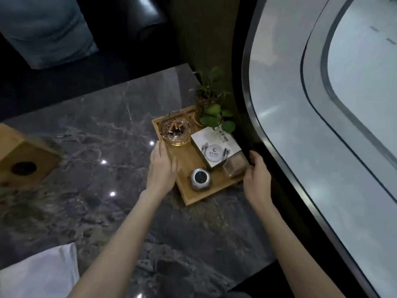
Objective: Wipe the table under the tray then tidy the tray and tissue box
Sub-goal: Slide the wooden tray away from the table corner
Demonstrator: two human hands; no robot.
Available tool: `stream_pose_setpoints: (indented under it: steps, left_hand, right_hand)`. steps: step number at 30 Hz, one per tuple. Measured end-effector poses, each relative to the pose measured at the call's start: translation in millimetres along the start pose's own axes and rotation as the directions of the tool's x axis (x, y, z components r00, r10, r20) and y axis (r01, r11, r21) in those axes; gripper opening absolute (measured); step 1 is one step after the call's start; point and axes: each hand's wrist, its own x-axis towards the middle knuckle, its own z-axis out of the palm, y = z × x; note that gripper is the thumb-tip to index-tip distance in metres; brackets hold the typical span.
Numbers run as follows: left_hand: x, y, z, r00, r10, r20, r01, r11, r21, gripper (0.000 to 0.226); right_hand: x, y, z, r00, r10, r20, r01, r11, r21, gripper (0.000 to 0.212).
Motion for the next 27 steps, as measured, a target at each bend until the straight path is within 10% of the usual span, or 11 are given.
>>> stream_pose_setpoints:
  steps: [20,27]
  left_hand:
    - [82,-26,-2,0.976,-0.198,-0.095,0.194,0.98,-0.05,0.021]
    - [101,-35,-24,0.976,-0.175,0.133,0.194,0.97,-0.149,0.068]
  right_hand:
    - [14,35,37,0.986,0.109,-0.13,-0.151,0.913,-0.379,0.039]
    - [11,29,31,0.973,0.21,-0.099,-0.231,0.864,-0.447,0.039]
